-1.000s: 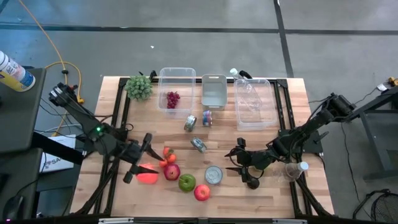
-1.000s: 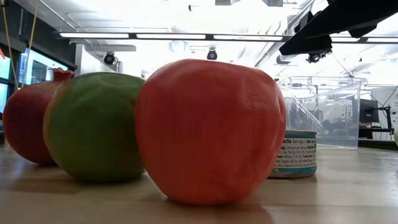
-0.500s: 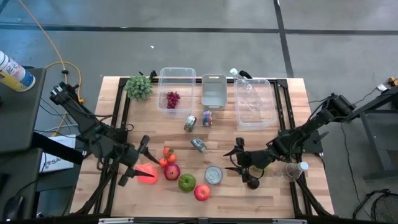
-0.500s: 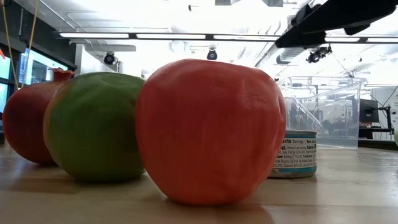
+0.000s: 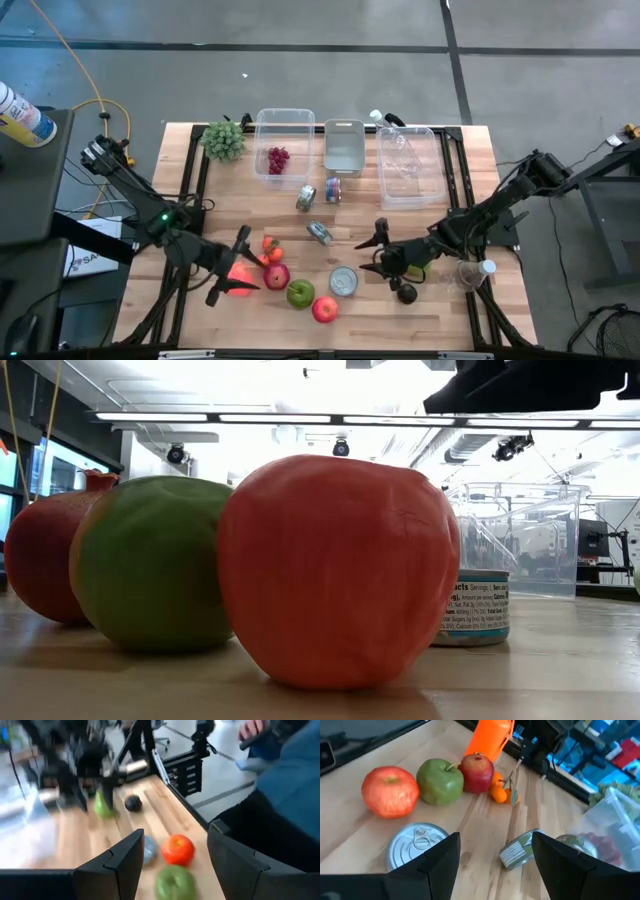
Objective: Pick & Place Food Item
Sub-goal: Put the orange water bottle into the right transparent bin
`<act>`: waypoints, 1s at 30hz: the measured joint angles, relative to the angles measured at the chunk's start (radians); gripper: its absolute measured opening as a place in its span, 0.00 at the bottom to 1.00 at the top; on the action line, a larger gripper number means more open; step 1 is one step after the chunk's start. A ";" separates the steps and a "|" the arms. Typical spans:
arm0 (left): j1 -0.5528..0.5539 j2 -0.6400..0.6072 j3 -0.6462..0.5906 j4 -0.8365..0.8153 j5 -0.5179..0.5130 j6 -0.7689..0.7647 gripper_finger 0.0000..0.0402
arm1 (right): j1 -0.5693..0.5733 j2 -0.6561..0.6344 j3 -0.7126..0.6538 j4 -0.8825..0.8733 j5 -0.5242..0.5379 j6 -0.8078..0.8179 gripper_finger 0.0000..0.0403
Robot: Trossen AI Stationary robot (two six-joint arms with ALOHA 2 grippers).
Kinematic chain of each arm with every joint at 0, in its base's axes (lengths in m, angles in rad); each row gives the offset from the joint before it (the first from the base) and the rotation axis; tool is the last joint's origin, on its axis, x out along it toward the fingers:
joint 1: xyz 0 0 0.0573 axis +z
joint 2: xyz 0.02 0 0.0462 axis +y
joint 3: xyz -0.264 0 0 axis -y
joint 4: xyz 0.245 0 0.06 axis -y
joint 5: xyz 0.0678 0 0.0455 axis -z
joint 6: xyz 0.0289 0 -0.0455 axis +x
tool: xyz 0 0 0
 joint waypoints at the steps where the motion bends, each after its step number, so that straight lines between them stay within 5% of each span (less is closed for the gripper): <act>1: 0.001 0.000 0.000 0.012 -0.005 0.046 0.52 | 0.000 0.000 0.000 -0.001 0.000 -0.006 0.58; 9: 0.002 -0.033 0.004 -0.001 -0.137 0.071 0.52 | 0.000 0.000 0.000 0.002 -0.019 -0.001 0.58; 17: -0.104 -0.018 0.283 -0.593 -0.137 -0.205 0.52 | 0.000 0.000 0.000 0.092 -0.051 0.184 0.58; 24: -0.139 0.073 0.289 -0.682 -0.110 -0.346 0.52 | 0.000 0.000 0.000 0.136 -0.051 0.345 0.58; 30: -0.171 0.113 0.287 -0.709 -0.065 -0.214 0.52 | 0.000 0.000 0.000 0.136 -0.052 0.394 0.58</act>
